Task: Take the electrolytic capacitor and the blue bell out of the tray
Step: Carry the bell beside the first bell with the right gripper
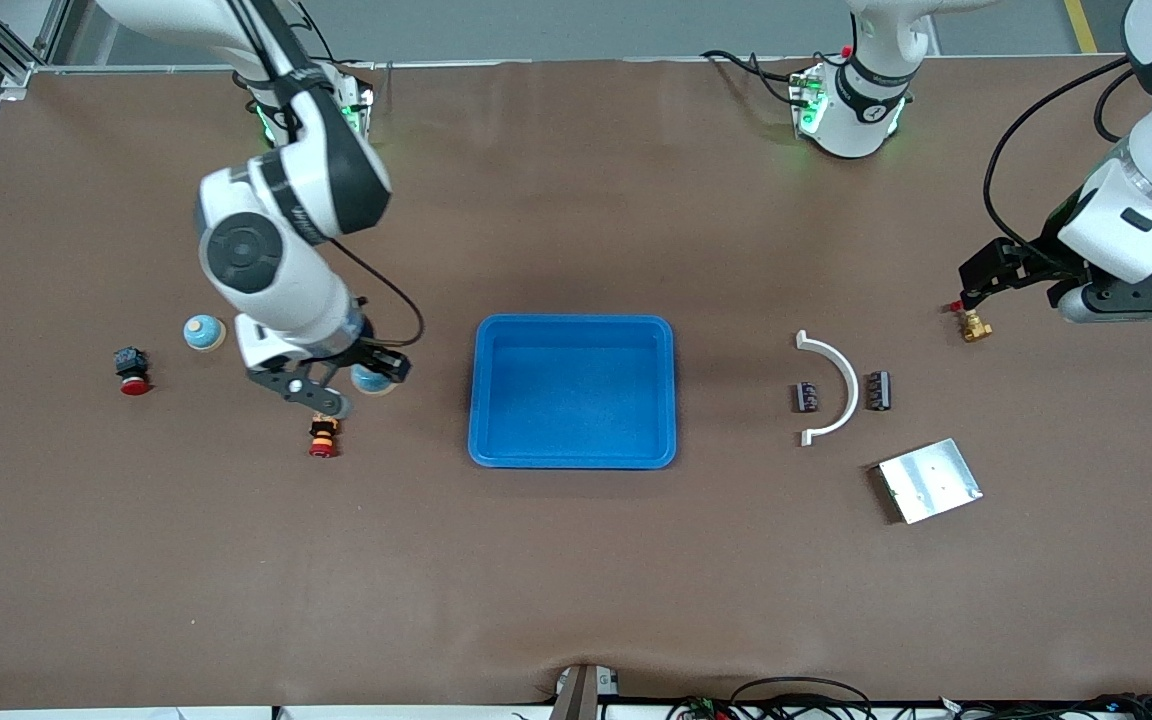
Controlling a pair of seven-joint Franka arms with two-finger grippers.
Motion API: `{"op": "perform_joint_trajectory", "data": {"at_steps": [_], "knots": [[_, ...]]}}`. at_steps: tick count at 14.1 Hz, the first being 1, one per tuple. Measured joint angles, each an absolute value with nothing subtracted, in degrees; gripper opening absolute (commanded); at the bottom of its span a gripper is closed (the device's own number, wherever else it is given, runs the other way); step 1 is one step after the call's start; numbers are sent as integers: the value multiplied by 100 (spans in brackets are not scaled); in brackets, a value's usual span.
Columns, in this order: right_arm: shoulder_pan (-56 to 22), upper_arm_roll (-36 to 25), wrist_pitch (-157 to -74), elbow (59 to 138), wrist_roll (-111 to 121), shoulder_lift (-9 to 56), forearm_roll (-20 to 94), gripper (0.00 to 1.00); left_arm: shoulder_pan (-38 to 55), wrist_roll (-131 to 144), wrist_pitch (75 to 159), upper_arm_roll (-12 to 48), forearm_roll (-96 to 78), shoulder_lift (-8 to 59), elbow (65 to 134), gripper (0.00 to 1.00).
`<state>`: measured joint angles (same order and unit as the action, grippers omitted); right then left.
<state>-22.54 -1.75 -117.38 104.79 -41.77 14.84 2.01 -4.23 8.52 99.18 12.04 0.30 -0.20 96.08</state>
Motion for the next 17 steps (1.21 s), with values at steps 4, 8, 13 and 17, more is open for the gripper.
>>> {"op": "perform_joint_trajectory", "data": {"at_steps": [4,8,13,17], "knots": [[-1823,-176,-11671,10666,-3298,1304,108,0,183,852,9866,548,37,-20,9606,100],[-1241,-177,-11644,10673,-2243,1302,85,0,212,852,9859,489,38,-19,9606,100],[-561,-179,-11786,10673,-1111,1323,85,0,192,852,9858,449,38,-20,9606,100],[-506,-164,-12096,10671,-854,1603,58,0,135,852,9858,425,38,-20,9601,100]]}}
